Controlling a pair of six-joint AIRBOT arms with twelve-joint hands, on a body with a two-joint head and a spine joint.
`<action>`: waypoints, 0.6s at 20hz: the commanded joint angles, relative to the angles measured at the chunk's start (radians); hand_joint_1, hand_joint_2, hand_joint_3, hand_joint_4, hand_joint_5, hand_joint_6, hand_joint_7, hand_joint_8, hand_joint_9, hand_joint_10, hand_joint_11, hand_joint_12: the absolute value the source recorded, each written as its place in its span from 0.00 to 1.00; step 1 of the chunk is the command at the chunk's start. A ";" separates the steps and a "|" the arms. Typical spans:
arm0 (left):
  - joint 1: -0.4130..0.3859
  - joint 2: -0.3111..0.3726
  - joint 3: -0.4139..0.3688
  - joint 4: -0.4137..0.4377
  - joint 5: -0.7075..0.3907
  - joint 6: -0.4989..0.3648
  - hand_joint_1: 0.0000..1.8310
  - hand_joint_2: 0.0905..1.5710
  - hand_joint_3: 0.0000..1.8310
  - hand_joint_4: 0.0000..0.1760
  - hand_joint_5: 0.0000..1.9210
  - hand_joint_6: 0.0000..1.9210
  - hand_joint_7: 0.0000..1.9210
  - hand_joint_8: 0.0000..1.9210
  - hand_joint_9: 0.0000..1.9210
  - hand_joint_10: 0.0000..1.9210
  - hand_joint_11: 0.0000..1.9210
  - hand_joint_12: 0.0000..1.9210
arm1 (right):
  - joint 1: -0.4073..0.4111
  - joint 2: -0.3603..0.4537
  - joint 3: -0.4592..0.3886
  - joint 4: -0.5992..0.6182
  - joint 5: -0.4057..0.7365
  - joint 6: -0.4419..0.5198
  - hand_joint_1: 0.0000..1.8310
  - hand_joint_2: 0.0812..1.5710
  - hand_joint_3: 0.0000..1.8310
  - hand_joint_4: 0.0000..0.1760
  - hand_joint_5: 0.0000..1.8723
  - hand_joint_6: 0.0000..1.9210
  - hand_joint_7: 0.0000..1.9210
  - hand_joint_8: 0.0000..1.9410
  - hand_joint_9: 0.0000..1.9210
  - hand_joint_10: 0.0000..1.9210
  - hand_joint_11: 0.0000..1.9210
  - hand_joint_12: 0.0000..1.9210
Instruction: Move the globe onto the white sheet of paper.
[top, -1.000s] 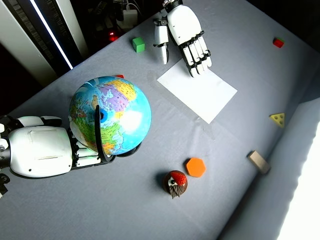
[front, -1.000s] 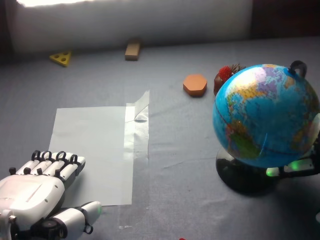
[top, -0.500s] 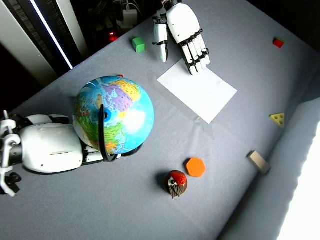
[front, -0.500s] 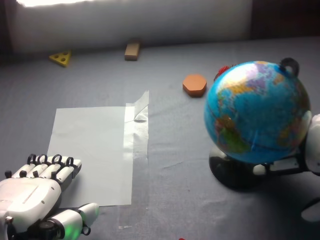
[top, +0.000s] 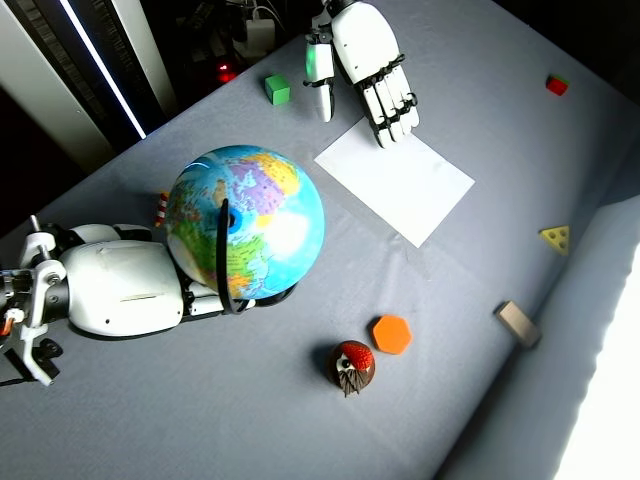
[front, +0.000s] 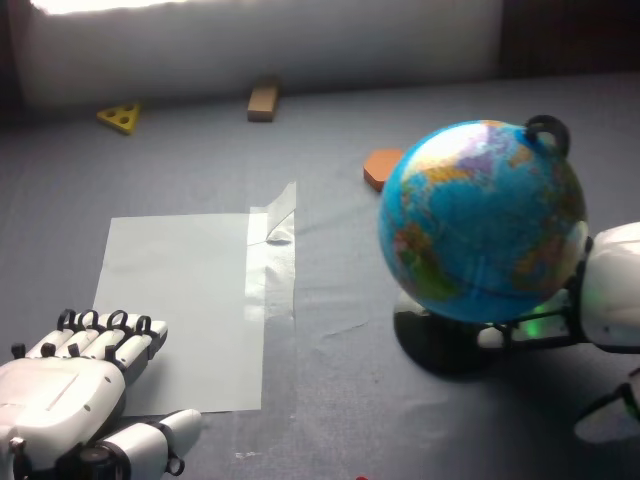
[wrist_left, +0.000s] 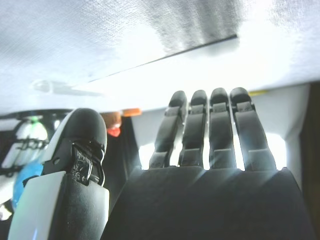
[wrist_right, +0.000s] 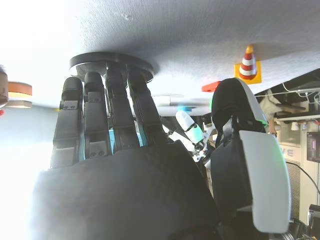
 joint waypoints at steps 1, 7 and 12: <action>0.001 0.003 -0.005 0.036 -0.088 -0.003 0.00 0.81 0.00 0.00 0.02 0.00 0.01 0.00 0.00 0.00 0.00 0.00 | 0.004 -0.017 -0.003 0.002 -0.002 0.002 0.00 0.74 0.00 0.00 0.09 0.00 0.10 0.00 0.06 0.00 0.00 0.08; 0.015 0.003 -0.010 0.029 -0.088 -0.005 0.00 0.80 0.00 0.00 0.02 0.00 0.01 0.00 0.00 0.00 0.00 0.00 | 0.053 -0.092 -0.003 -0.116 -0.067 0.133 0.00 0.74 0.00 0.00 0.10 0.00 0.10 0.00 0.06 0.00 0.00 0.08; 0.005 0.005 -0.015 0.037 -0.071 -0.006 0.00 0.81 0.00 0.00 0.02 0.00 0.01 0.00 0.01 0.00 0.00 0.00 | 0.091 -0.171 -0.003 -0.130 -0.143 0.159 0.00 0.73 0.00 0.00 0.09 0.00 0.10 0.00 0.06 0.00 0.00 0.08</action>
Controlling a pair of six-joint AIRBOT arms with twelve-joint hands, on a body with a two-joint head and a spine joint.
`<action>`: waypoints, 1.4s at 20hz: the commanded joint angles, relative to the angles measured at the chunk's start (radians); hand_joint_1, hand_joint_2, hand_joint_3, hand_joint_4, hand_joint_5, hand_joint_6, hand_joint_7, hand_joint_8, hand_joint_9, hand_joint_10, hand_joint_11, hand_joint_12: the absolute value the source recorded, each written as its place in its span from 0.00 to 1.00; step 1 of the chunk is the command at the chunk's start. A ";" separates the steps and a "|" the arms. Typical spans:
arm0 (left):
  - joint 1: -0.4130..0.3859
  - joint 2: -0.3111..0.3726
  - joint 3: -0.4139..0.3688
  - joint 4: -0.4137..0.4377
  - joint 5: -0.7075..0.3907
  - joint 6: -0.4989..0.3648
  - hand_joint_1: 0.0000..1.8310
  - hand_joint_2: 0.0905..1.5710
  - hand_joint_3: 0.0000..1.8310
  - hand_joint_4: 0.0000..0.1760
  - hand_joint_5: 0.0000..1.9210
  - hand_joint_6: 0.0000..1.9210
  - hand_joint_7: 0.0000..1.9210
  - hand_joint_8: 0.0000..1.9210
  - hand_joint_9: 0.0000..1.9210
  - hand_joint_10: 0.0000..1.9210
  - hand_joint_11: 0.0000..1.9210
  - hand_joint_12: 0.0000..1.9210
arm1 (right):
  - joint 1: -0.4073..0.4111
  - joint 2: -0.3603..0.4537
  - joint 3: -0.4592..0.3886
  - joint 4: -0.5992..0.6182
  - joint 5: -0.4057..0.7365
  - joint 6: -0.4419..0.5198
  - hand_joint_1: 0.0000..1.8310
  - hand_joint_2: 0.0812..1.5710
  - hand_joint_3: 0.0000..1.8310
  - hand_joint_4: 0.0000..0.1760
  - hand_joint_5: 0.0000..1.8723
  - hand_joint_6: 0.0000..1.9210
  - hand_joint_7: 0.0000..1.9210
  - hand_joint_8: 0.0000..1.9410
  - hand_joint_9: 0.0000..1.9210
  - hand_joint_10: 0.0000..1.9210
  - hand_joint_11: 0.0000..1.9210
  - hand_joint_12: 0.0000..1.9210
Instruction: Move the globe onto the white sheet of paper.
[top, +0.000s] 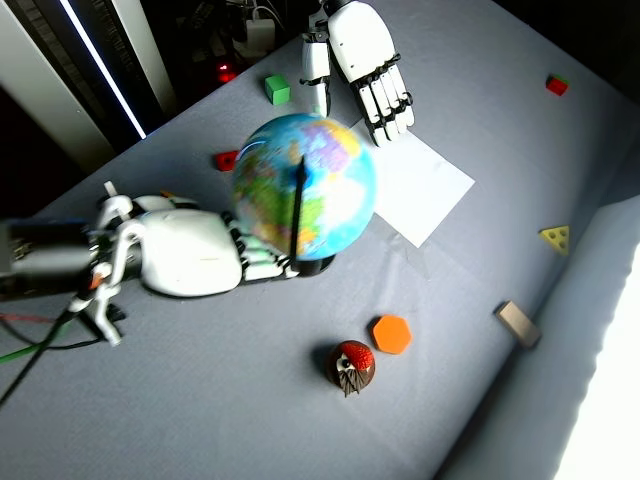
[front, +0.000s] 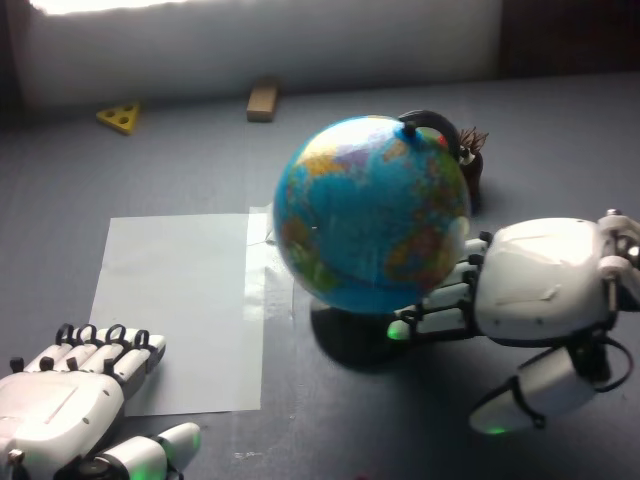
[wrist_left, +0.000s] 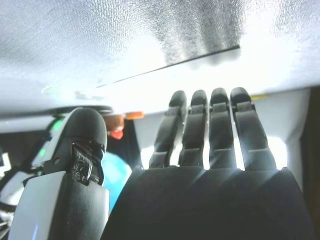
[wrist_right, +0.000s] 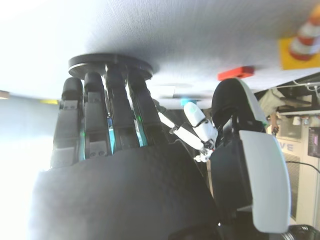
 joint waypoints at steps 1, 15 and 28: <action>-0.010 0.005 -0.003 0.049 -0.079 -0.004 0.00 0.81 0.00 0.00 0.02 0.00 0.01 0.00 0.01 0.00 0.00 0.00 | 0.005 -0.023 -0.003 -0.008 -0.018 0.010 0.00 0.73 0.00 0.00 0.09 0.00 0.10 0.00 0.06 0.00 0.00 0.08; -0.014 0.014 -0.003 0.048 -0.070 -0.005 0.00 0.80 0.00 0.00 0.02 0.00 0.01 0.00 0.01 0.00 0.00 0.00 | 0.058 -0.156 -0.006 -0.118 -0.126 0.124 0.00 0.73 0.00 0.00 0.10 0.00 0.11 0.00 0.06 0.00 0.00 0.08; -0.021 0.022 -0.007 0.042 -0.065 -0.015 0.00 0.80 0.00 0.00 0.02 0.00 0.01 0.00 0.01 0.00 0.00 0.00 | 0.108 -0.280 0.054 -0.118 -0.192 0.148 0.00 0.73 0.00 0.00 0.11 0.00 0.11 0.00 0.06 0.00 0.00 0.08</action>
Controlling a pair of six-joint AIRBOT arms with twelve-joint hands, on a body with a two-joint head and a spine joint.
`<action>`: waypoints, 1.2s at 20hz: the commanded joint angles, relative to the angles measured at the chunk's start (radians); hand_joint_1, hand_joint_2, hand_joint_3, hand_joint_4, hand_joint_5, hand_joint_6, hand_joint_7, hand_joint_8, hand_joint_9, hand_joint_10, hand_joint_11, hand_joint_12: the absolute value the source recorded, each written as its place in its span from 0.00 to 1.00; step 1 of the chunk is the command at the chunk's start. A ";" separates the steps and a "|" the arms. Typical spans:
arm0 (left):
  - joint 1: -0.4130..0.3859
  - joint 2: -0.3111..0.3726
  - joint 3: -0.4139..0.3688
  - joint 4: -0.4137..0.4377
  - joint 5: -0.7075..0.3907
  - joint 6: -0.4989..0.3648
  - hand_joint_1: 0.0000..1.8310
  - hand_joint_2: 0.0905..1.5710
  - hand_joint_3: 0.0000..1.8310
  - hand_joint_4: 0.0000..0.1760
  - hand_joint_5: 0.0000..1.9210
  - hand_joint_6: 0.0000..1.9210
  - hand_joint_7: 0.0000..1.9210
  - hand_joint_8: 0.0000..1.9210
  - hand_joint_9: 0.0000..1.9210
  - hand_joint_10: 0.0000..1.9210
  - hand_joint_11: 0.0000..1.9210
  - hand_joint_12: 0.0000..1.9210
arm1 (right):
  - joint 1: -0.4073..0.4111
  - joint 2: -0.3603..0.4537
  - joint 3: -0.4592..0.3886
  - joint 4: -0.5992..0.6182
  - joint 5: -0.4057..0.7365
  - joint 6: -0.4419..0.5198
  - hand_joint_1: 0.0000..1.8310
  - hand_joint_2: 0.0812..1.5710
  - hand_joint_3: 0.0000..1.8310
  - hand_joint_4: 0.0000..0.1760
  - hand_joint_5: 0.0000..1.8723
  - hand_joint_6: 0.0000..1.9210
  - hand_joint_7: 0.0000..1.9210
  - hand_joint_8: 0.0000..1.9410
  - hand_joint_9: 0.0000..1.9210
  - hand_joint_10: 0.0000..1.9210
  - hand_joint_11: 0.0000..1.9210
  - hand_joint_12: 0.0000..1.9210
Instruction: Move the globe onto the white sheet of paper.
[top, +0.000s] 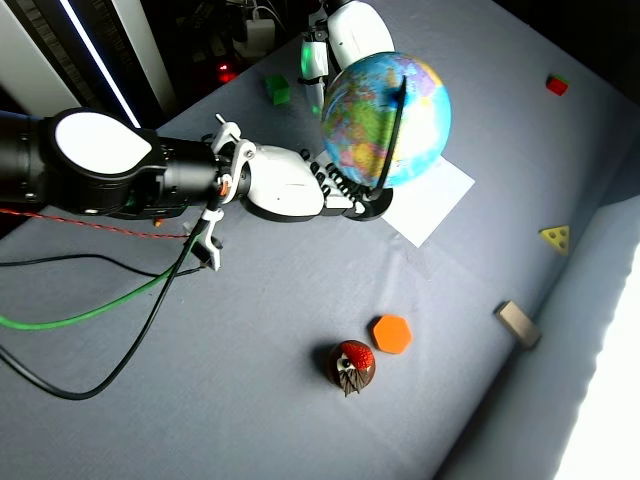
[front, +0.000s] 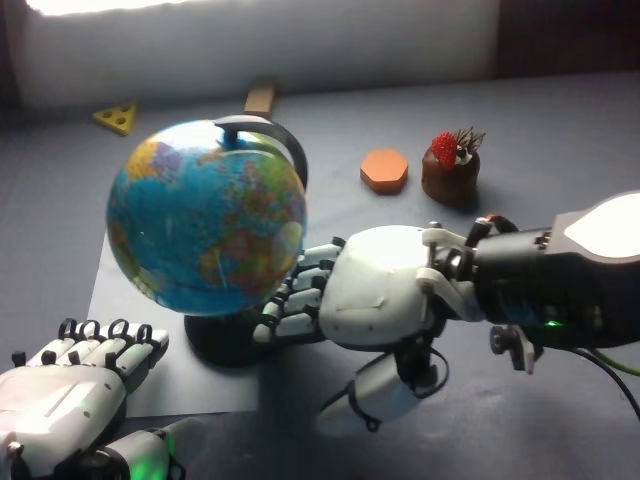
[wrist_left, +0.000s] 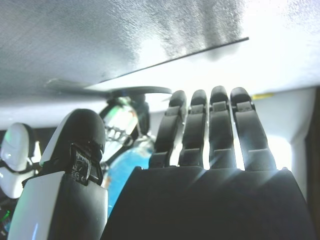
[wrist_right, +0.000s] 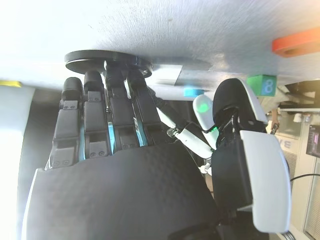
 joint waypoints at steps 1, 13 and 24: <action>-0.008 0.009 -0.005 0.042 -0.081 -0.008 0.00 0.80 0.00 0.00 0.02 0.00 0.01 0.00 0.01 0.00 0.00 0.00 | 0.010 -0.013 0.008 0.003 -0.009 0.012 0.00 0.73 0.00 0.00 0.11 0.00 0.11 0.00 0.06 0.00 0.00 0.08; -0.010 0.040 -0.039 -0.004 -0.081 0.007 0.00 0.80 0.00 0.00 0.03 0.00 0.02 0.00 0.01 0.00 0.00 0.00 | 0.027 -0.105 0.085 0.003 -0.018 0.046 0.00 0.73 0.00 0.00 0.11 0.00 0.11 0.00 0.06 0.00 0.00 0.08; -0.027 0.062 -0.060 -0.057 -0.011 0.036 0.00 0.80 0.00 0.00 0.03 0.00 0.02 0.00 0.01 0.00 0.00 0.00 | 0.078 0.016 -0.026 0.002 0.032 0.048 0.00 0.73 0.00 0.00 0.10 0.00 0.11 0.00 0.07 0.00 0.00 0.09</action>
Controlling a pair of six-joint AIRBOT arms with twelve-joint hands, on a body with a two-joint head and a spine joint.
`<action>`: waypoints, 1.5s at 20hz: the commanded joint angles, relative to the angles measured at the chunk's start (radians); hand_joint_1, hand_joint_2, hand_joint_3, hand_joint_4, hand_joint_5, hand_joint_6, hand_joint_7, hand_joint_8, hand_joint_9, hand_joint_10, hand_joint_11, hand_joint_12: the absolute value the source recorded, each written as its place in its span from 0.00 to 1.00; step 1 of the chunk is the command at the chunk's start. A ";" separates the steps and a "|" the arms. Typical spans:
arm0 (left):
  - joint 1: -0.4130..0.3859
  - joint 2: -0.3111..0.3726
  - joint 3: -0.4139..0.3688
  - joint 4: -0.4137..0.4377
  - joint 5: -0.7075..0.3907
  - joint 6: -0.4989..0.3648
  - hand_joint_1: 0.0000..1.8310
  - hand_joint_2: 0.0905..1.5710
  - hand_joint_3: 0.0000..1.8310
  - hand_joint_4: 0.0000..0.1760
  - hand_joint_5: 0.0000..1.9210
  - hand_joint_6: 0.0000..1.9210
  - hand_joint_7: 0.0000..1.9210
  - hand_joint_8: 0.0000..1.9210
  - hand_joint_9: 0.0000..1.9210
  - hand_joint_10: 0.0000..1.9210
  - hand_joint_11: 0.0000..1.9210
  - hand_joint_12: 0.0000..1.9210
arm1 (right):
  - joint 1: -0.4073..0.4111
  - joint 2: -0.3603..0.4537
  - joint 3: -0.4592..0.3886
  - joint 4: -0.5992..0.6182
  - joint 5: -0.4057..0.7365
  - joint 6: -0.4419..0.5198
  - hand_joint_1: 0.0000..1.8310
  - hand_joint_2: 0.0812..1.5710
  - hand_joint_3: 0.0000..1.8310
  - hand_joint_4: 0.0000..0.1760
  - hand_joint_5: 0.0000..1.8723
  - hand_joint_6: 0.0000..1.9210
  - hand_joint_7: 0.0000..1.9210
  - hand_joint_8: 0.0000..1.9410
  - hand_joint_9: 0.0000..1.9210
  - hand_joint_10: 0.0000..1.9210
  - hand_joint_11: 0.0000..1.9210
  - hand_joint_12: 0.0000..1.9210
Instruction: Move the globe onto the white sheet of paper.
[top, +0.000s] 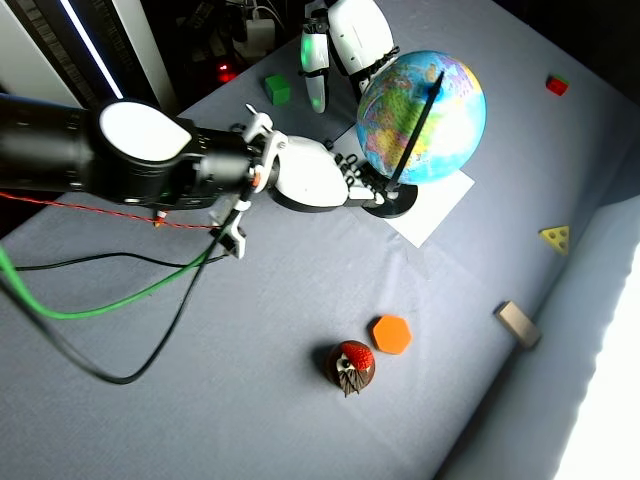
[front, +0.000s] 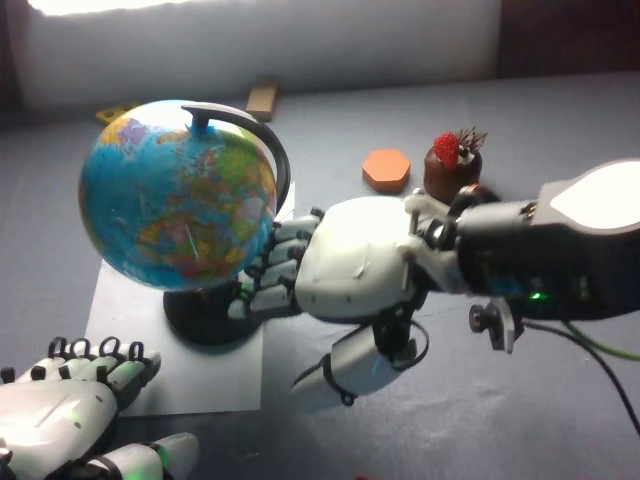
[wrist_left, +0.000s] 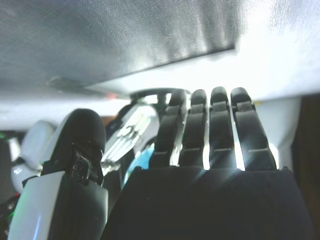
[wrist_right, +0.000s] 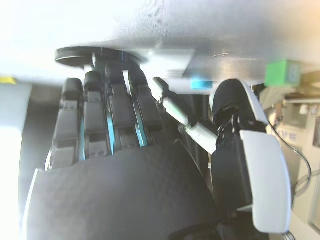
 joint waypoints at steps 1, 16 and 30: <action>-0.016 0.013 -0.004 0.018 -0.038 0.018 0.00 0.80 0.00 0.00 0.03 0.00 0.02 0.00 0.01 0.00 0.00 0.00 | 0.014 0.016 -0.021 0.012 0.022 -0.005 0.00 0.73 0.00 0.00 0.11 0.00 0.11 0.00 0.07 0.00 0.00 0.09; -0.411 0.068 -0.175 -0.621 0.023 0.519 0.00 0.80 0.00 0.00 0.04 0.00 0.02 0.00 0.01 0.00 0.00 0.00 | -0.010 0.379 -0.185 -0.369 0.187 0.618 0.00 0.73 0.00 0.00 0.09 0.00 0.11 0.00 0.07 0.00 0.00 0.08; -0.803 -0.043 -0.218 -1.030 -0.213 0.796 0.00 0.80 0.00 0.00 0.06 0.00 0.06 0.00 0.04 0.01 0.00 0.00 | 0.166 0.558 -0.419 -1.348 0.044 1.840 0.00 0.73 0.00 0.00 0.11 0.01 0.11 0.00 0.08 0.01 0.00 0.13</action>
